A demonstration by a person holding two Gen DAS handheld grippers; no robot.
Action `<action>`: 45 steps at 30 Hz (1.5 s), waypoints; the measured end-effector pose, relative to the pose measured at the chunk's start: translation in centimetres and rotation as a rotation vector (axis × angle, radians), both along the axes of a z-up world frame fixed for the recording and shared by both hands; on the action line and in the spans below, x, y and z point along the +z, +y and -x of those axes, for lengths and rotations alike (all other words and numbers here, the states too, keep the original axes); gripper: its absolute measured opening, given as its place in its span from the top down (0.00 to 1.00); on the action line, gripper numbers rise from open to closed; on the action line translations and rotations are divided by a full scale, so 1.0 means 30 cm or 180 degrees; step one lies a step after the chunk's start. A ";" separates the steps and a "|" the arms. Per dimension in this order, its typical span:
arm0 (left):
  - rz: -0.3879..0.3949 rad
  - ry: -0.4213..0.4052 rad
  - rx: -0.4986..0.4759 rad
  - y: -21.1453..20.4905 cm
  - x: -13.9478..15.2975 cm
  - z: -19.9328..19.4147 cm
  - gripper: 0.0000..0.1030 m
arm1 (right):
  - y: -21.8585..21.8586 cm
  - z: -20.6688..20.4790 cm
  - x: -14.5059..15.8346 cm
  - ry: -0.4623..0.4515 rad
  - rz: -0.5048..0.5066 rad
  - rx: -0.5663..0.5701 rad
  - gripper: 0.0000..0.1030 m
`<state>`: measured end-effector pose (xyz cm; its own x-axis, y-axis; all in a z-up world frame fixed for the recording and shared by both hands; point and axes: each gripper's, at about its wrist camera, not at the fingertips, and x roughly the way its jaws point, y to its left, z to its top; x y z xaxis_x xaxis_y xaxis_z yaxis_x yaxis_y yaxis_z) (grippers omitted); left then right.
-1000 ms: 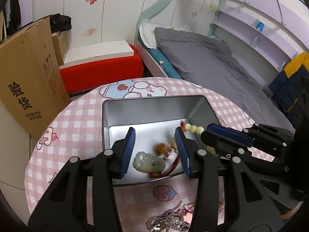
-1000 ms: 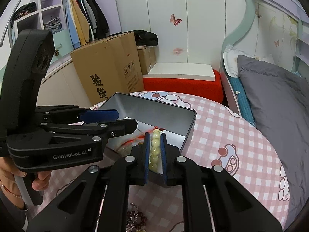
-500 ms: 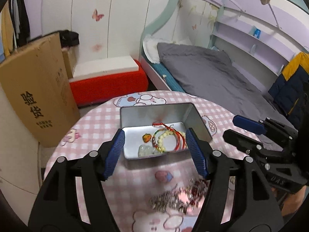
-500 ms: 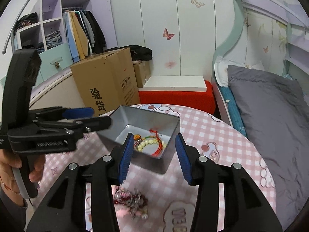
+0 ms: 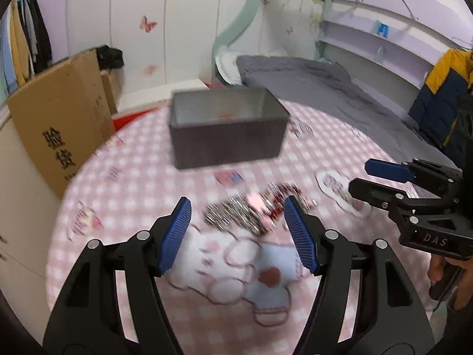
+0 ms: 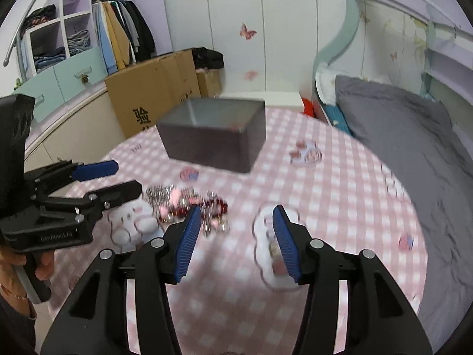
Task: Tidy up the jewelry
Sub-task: 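Grasp the silver chains with pink charms with the left gripper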
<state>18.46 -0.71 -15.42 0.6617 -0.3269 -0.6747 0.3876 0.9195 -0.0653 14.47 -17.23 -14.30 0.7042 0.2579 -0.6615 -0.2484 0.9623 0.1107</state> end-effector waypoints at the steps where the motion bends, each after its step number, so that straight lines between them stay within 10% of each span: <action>1: -0.0040 0.0025 0.0001 -0.011 -0.017 0.005 0.37 | 0.000 0.007 -0.004 0.0019 -0.0009 0.0000 0.53; 13: 0.0018 0.0087 0.0162 -0.011 -0.044 -0.026 0.38 | -0.020 0.010 -0.071 0.0130 -0.0034 -0.0003 0.53; 17: -0.0058 0.0126 0.0103 -0.055 -0.053 -0.067 0.57 | -0.024 -0.001 -0.081 0.0147 -0.0067 0.0019 0.53; 31: -0.0313 0.0297 -0.0009 -0.125 -0.125 -0.127 0.75 | -0.069 -0.046 -0.095 0.0223 -0.0200 0.0044 0.53; 45: 0.0179 0.0379 -0.0031 -0.031 -0.098 -0.122 0.90 | -0.053 -0.037 -0.088 0.0218 -0.0137 0.0052 0.52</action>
<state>22.11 -1.66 -18.35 0.5748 -0.3723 -0.7287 0.3828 0.9094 -0.1626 15.59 -18.82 -16.94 0.6532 0.2980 -0.6960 -0.2544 0.9522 0.1690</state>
